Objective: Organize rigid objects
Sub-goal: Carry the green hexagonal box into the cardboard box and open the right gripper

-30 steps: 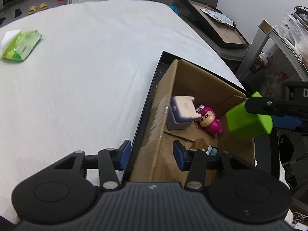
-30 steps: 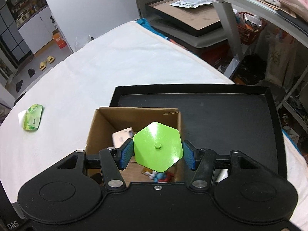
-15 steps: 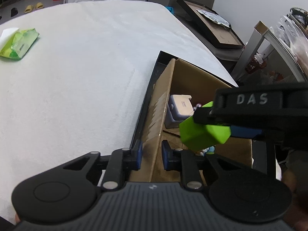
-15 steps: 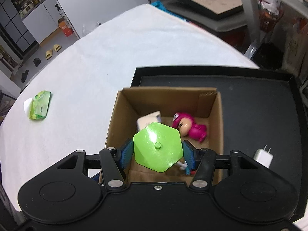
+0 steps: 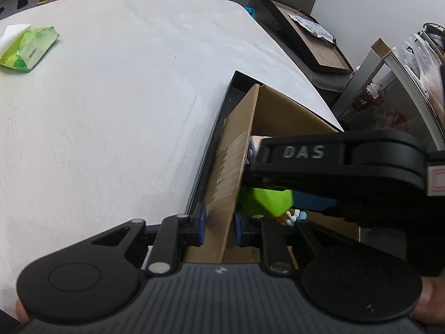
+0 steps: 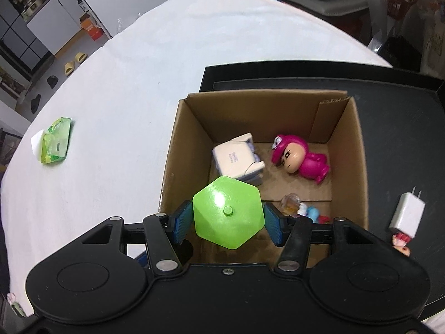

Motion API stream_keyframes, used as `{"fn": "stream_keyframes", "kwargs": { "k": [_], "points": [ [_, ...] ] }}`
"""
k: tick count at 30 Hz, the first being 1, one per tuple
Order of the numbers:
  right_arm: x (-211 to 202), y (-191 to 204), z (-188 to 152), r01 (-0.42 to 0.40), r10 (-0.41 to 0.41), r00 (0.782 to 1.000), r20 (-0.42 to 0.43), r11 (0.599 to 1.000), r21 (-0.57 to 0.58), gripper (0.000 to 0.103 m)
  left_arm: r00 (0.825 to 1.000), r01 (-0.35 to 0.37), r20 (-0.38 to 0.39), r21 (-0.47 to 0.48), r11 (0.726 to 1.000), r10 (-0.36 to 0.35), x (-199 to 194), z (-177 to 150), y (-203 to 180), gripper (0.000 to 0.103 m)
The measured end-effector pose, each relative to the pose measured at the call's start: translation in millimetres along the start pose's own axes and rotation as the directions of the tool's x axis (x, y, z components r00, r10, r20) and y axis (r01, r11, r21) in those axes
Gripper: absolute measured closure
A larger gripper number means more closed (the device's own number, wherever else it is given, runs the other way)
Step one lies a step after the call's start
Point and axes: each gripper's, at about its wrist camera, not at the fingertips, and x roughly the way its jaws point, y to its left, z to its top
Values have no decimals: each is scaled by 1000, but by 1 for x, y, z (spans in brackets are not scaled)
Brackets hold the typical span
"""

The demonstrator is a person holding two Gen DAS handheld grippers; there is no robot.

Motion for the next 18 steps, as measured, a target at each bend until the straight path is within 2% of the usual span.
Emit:
{"fn": "stream_keyframes", "kwargs": {
  "k": [3,9,18],
  "points": [
    [8,1,0,-21,21,1000,-17,1000,17,48,1000,3,-1,-3,1000,-3,1,0,1,84],
    [10,2,-1,-14,14,1000,-18,999,30,47,1000,19,7,-15,1000,-19,-1,2,2,84],
    [-22,-11,0,-20,19,999,41,999,27,44,1000,-1,23,14,1000,0,-4,-1,-4,84]
  ]
}}
